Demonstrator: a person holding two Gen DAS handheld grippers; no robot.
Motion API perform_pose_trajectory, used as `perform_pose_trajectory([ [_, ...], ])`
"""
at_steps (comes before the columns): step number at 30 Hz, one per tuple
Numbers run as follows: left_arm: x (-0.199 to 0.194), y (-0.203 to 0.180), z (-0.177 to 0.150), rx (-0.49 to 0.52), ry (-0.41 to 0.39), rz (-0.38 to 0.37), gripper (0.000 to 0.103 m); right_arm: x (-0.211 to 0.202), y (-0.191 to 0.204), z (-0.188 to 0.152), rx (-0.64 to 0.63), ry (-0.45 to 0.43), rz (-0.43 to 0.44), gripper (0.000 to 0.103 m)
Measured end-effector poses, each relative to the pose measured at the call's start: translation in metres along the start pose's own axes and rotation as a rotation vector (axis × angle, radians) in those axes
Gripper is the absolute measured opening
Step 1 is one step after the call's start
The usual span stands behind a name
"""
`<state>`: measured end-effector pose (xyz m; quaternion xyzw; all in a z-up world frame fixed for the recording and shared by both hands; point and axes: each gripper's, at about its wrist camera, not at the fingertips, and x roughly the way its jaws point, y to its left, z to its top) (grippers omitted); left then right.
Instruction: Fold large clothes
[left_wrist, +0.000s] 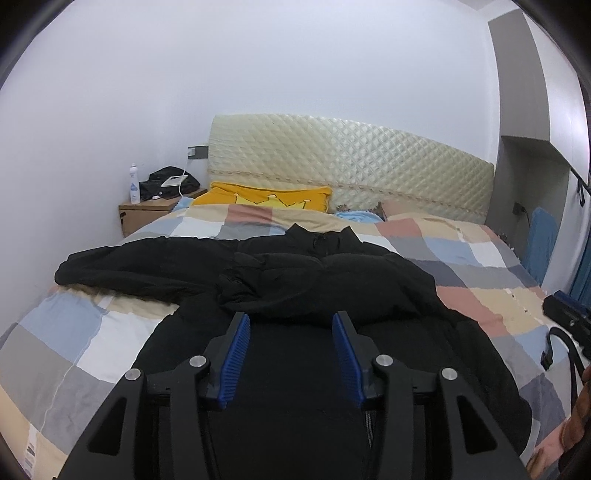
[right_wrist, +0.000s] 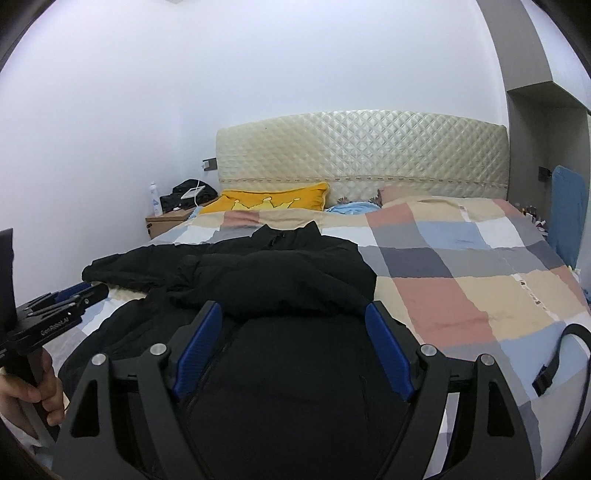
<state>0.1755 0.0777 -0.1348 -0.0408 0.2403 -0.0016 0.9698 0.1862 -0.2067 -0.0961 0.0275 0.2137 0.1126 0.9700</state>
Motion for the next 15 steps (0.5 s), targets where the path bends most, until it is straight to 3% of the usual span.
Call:
perform_pose_trajectory([
  [11,0.008,-0.01,-0.01,0.019,-0.013,-0.043,0.052,-0.025,-0.012,-0.017,0.052,-0.022,-0.017,0.084],
  [15,0.004,-0.014,-0.012,0.034,-0.033,-0.047,0.064,-0.023,-0.004,-0.02,0.014,-0.025,-0.03,0.087],
])
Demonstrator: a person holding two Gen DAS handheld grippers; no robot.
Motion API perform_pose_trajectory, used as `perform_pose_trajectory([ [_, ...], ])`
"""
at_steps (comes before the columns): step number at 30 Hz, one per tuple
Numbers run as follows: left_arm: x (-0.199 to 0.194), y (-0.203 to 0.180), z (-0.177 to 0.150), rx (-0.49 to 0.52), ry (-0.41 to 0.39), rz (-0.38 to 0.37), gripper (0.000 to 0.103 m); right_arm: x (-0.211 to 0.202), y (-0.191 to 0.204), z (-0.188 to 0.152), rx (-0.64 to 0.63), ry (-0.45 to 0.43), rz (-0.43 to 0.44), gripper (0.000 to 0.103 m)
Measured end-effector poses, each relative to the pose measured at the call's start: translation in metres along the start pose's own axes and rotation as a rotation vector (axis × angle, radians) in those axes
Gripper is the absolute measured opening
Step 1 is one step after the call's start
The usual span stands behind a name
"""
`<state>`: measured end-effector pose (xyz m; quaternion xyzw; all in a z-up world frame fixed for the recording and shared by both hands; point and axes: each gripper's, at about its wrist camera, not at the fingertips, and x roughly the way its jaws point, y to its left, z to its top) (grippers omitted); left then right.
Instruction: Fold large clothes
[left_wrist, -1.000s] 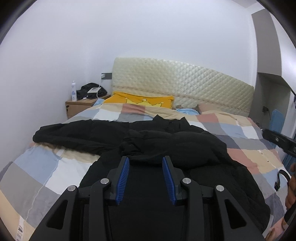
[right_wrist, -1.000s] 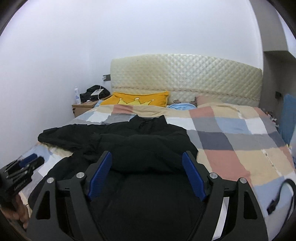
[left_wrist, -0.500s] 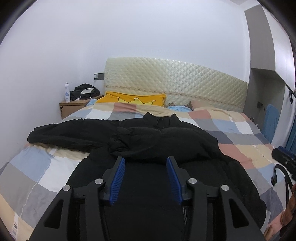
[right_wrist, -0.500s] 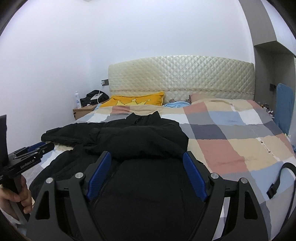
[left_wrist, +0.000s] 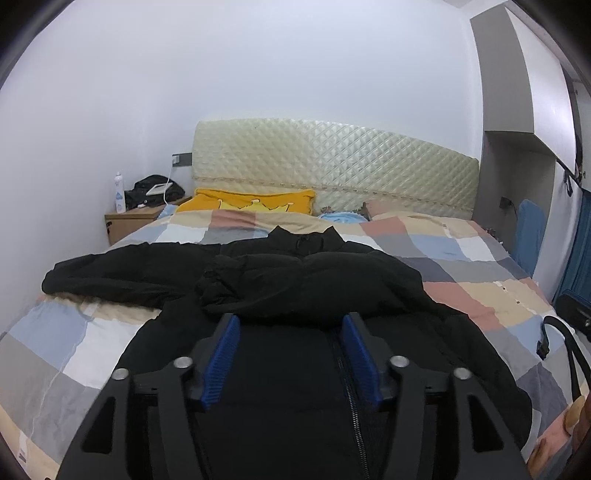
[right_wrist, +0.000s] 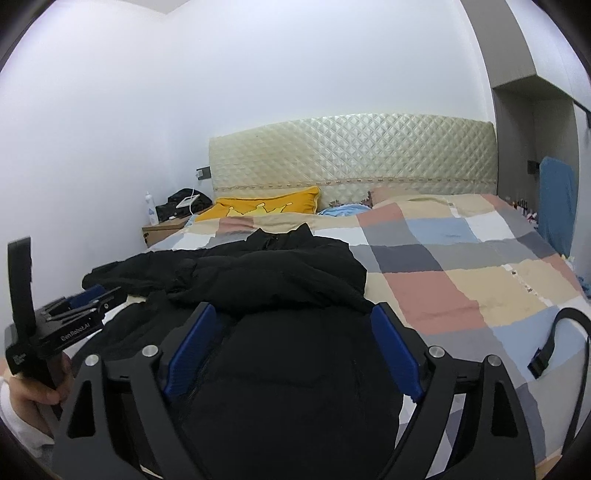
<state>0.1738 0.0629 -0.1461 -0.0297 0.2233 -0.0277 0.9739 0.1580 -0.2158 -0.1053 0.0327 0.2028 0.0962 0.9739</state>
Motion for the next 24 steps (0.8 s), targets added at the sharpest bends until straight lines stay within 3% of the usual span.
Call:
perform_pose_trajectory([
  [5,-0.001,0.005,0.0,-0.016,0.002,0.003,0.069,0.002,0.007,-0.004,-0.024,0.005,0.003,0.093],
  [7,0.001,0.007,0.002,-0.024,0.018,0.011,0.069,0.001,0.008,-0.004,-0.026,-0.007,0.008,0.103],
  [17,-0.005,0.036,0.051,-0.07,0.06,0.028,0.069,-0.005,0.006,-0.006,-0.033,-0.02,0.032,0.103],
  [24,-0.004,0.078,0.102,-0.191,0.097,-0.008,0.069,0.005,0.001,-0.009,-0.015,-0.019,0.033,0.103],
])
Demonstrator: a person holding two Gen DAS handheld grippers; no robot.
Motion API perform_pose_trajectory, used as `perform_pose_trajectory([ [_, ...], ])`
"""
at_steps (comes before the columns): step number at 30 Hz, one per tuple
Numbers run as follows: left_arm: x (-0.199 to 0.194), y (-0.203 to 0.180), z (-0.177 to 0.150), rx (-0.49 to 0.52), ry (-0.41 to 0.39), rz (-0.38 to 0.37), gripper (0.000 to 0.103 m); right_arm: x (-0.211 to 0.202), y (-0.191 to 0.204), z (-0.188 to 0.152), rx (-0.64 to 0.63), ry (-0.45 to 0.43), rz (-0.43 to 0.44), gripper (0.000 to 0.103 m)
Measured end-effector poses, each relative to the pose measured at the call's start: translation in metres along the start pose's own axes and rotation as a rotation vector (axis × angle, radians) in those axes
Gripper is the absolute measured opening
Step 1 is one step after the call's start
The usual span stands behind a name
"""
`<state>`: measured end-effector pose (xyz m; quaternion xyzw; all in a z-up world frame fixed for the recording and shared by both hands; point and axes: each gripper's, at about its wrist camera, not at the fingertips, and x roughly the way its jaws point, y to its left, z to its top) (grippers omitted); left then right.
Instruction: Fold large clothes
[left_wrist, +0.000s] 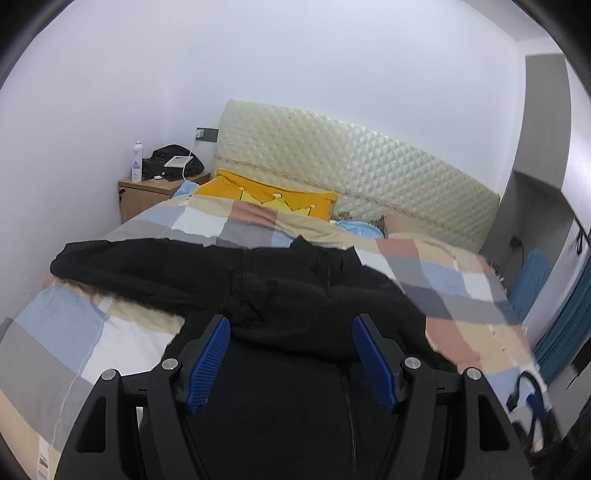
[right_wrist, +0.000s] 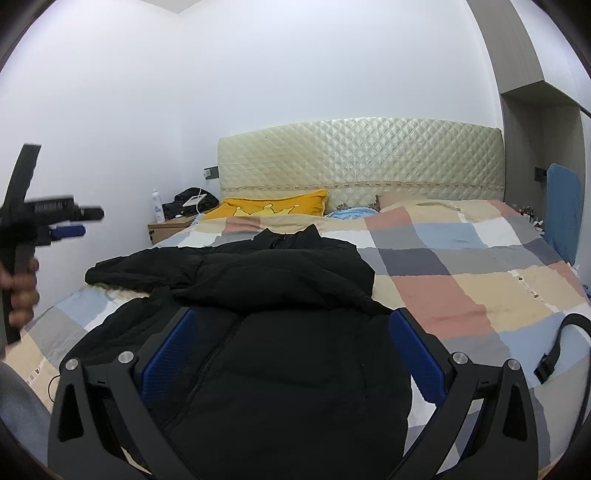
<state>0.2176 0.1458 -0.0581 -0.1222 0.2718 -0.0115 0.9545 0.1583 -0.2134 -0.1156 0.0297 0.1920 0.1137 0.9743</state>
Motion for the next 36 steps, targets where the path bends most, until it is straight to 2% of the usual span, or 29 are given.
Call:
perform_pose_trajectory([
  [4,0.017,0.026,0.018,-0.023,-0.002,0.025,0.069,0.006,-0.003,-0.001,0.037,0.008,0.015,0.103],
  [10,0.061,0.108,0.035,-0.117,0.031,0.072,0.069,0.018,-0.006,0.0,0.084,0.008,-0.002,0.103],
  [17,0.098,0.197,0.044,-0.138,0.055,0.247,0.069,0.029,-0.003,-0.005,0.073,0.025,-0.035,0.103],
  [20,0.106,0.228,0.043,-0.097,0.032,0.349,0.069,0.035,-0.001,-0.006,0.069,0.034,-0.044,0.103],
  [23,0.114,0.261,0.035,-0.09,0.031,0.392,0.069,0.041,0.001,-0.008,0.075,0.07,-0.047,0.103],
  [27,0.128,0.316,0.026,-0.172,0.043,0.44,0.069,0.042,0.008,-0.01,0.042,0.074,-0.063,0.103],
  [30,0.137,0.352,0.022,-0.219,0.054,0.463,0.069,0.047,0.01,-0.009,0.058,0.091,-0.072,0.103],
  [32,0.145,0.379,0.021,-0.264,0.064,0.452,0.069,0.049,0.012,-0.007,0.076,0.1,-0.07,0.103],
  [36,0.166,0.431,0.018,-0.425,0.087,0.329,0.069,0.056,0.027,-0.004,0.031,0.105,-0.094,0.103],
])
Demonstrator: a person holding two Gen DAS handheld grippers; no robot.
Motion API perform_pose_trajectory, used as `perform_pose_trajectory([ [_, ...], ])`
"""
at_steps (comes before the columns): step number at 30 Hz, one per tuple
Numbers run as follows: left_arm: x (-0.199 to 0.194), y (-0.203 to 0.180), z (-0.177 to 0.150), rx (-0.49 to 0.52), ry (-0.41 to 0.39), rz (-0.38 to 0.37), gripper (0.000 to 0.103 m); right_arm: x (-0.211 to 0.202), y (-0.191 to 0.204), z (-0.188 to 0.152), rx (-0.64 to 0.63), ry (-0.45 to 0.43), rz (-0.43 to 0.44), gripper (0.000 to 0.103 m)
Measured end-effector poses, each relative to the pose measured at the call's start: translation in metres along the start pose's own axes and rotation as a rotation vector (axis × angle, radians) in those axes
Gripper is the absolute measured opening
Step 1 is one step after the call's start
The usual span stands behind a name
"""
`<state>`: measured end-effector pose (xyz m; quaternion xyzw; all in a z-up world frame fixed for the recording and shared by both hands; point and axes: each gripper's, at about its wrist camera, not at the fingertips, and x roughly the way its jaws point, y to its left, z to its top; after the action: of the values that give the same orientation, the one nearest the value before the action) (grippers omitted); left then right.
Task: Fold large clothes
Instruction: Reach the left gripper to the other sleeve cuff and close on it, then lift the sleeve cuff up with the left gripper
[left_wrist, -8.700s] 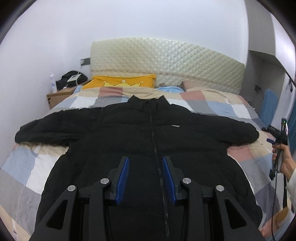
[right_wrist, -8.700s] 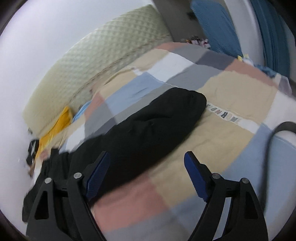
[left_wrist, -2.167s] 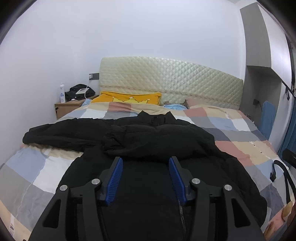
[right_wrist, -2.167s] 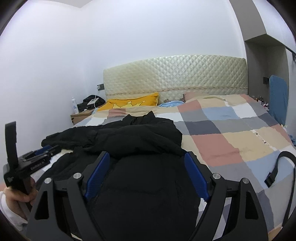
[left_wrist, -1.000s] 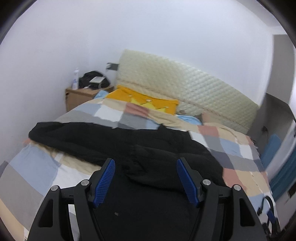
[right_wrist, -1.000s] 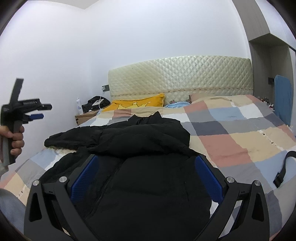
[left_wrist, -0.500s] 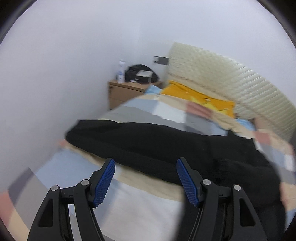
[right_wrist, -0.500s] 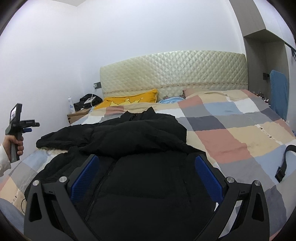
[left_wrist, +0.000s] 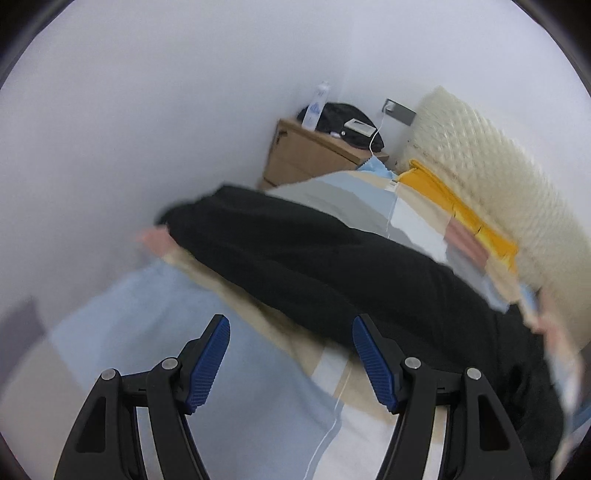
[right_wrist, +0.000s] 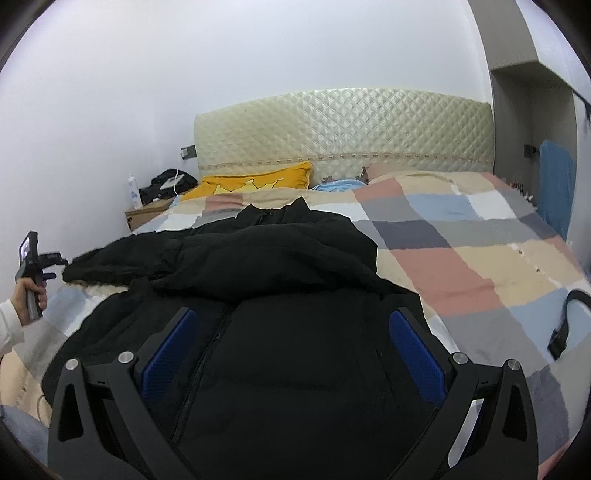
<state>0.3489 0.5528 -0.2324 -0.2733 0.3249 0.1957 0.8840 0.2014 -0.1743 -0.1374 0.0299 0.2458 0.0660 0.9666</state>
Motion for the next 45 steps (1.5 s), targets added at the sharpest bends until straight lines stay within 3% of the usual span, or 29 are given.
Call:
perform_pose_trajectory([
  [3,0.033,0.027,0.008,-0.121,0.044,-0.07,0.069,0.008,0.011,0.002,-0.018,0.016,-0.007,0.103],
  [7,0.069,0.042,0.002,-0.177,0.06,-0.166,0.069,0.028,0.023,0.003,-0.034,0.069,-0.008,0.103],
  [11,0.105,0.057,0.003,-0.256,0.061,-0.189,0.069,0.047,0.023,0.003,-0.022,0.115,-0.035,0.103],
  [13,0.114,0.062,0.007,-0.303,0.02,-0.212,0.069,0.052,0.02,0.003,-0.001,0.124,-0.047,0.103],
  [16,0.123,0.062,0.02,-0.314,-0.009,-0.214,0.069,0.058,0.02,0.001,0.008,0.137,-0.067,0.103],
  [20,0.129,0.065,0.043,-0.379,-0.052,-0.15,0.067,0.064,0.023,0.002,-0.002,0.148,-0.064,0.103],
  [23,0.13,0.064,0.054,-0.444,-0.053,-0.075,0.044,0.066,0.024,0.005,0.006,0.148,-0.047,0.103],
  [26,0.12,0.057,0.056,-0.454,-0.085,-0.017,0.034,0.063,0.023,0.005,0.017,0.143,-0.041,0.103],
  [27,0.114,0.052,0.056,-0.435,-0.102,0.004,0.028,0.061,0.021,0.005,0.024,0.141,-0.041,0.103],
  [32,0.081,0.036,0.06,-0.353,-0.155,0.051,0.016,0.059,0.01,0.007,0.077,0.143,-0.028,0.103],
  [39,0.009,0.001,0.065,-0.215,-0.254,0.091,0.013,0.043,0.0,0.015,0.072,0.114,0.043,0.103],
  [45,-0.043,-0.031,0.075,-0.168,-0.303,0.072,0.011,0.023,-0.009,0.014,0.05,0.072,0.054,0.103],
])
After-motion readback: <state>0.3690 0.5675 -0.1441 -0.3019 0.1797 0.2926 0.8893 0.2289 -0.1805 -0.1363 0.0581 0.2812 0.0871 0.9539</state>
